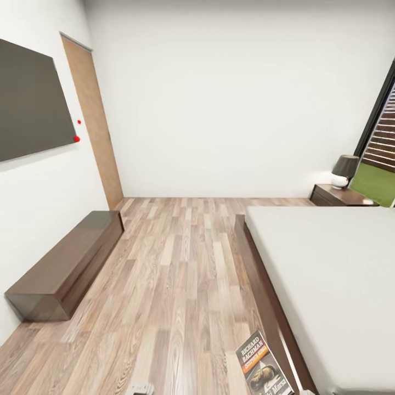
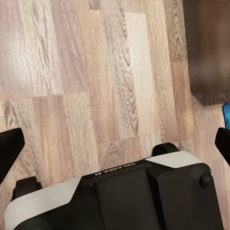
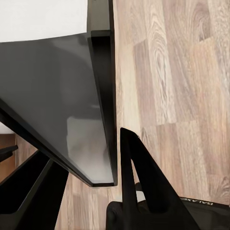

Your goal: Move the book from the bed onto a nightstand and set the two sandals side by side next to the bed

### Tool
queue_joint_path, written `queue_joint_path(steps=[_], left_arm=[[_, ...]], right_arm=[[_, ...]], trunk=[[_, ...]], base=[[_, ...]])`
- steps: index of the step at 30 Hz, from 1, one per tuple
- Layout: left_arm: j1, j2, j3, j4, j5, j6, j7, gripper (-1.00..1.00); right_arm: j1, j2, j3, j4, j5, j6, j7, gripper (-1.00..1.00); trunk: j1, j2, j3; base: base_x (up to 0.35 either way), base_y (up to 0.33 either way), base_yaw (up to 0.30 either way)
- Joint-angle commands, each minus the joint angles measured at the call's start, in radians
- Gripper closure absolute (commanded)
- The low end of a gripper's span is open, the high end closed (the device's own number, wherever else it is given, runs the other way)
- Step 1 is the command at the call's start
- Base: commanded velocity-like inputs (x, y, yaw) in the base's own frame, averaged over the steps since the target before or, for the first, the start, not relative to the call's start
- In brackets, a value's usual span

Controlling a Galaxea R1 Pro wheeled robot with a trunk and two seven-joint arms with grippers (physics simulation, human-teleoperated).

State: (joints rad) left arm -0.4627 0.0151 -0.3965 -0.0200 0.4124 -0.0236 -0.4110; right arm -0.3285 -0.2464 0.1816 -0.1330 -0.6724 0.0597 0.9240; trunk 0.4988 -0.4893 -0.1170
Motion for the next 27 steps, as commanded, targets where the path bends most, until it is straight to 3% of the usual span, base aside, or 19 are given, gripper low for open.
queue_joint_path(steps=[1, 18, 27], left_arm=[[-0.001, 0.000, -0.009, 0.001, 0.008, -0.002, -0.003, -1.00], [-0.001, 0.000, -0.009, 0.001, 0.008, -0.002, -0.003, -1.00], [-0.001, 0.000, -0.009, 0.001, 0.008, -0.002, -0.003, -1.00]], right_arm=[[-0.001, -0.001, 0.005, 0.000, -0.012, 0.006, 0.003, 1.00], [-0.001, -0.001, 0.005, 0.000, -0.012, 0.006, 0.003, 1.00], [-0.001, -0.001, 0.005, 0.000, -0.012, 0.006, 0.004, 1.00]], trunk=[[0.001, -0.002, -0.002], [0.001, -0.002, -0.001], [0.001, -0.002, 0.011]], base=[[0.312, 0.000, 0.000], [0.031, 0.000, 0.000], [0.000, 0.000, 0.000]])
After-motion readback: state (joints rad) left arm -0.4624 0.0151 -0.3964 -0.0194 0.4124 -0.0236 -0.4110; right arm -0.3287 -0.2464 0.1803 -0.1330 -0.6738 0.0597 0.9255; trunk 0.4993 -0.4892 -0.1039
